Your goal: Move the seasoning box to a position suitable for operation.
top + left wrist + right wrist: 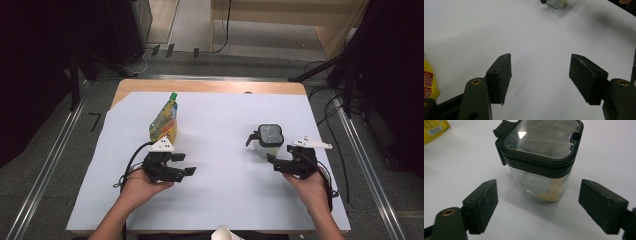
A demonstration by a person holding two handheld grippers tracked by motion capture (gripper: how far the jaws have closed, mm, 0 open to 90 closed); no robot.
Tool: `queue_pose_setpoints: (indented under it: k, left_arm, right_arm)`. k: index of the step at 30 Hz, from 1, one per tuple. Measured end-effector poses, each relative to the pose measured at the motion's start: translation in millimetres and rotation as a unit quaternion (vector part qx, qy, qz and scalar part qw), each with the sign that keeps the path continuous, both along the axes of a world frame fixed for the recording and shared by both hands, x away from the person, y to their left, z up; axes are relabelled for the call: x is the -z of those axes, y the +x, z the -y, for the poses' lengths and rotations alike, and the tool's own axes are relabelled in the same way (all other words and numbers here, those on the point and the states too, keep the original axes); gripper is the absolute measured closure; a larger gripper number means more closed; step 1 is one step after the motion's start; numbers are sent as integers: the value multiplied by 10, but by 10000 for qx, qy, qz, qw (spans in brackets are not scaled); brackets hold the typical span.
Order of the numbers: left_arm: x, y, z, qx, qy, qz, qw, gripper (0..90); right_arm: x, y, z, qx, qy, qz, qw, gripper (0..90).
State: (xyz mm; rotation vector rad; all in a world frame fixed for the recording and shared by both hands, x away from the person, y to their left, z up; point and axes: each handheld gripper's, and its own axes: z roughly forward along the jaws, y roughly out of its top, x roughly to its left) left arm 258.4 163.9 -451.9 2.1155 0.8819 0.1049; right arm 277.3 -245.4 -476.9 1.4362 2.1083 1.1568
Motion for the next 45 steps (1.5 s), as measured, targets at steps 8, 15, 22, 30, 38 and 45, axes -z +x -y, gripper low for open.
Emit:
queue_pose_setpoints:
  k: [8, 15, 22, 30, 38, 45]
  left_arm:
    - [-3, -44, -31, 45, 19, 21, 10000, 354]
    - [-20, -37, -52, -14, -26, 29, 10000, 355]
    - [-12, -44, 7, 24, -19, 22, 10000, 355]
    - [-2, -33, 9, 32, -21, -8, 10000, 355]
    - [35, -14, 55, 117, 54, -91, 9999, 360]
    - [57, -11, 125, 196, 37, -141, 9997, 362]
  right_arm:
    - [8, 85, -116, 348, -253, 98, 9990, 127]
    - [84, 152, -210, 460, -347, -12, 9983, 112]
    - [175, 194, -376, 400, -546, -93, 9977, 14]
    - [229, 390, -399, 767, -272, 25, 9967, 68]
    - [312, 468, -392, 805, -129, 168, 9965, 84]
    - [351, 485, -382, 778, -39, 275, 9966, 80]
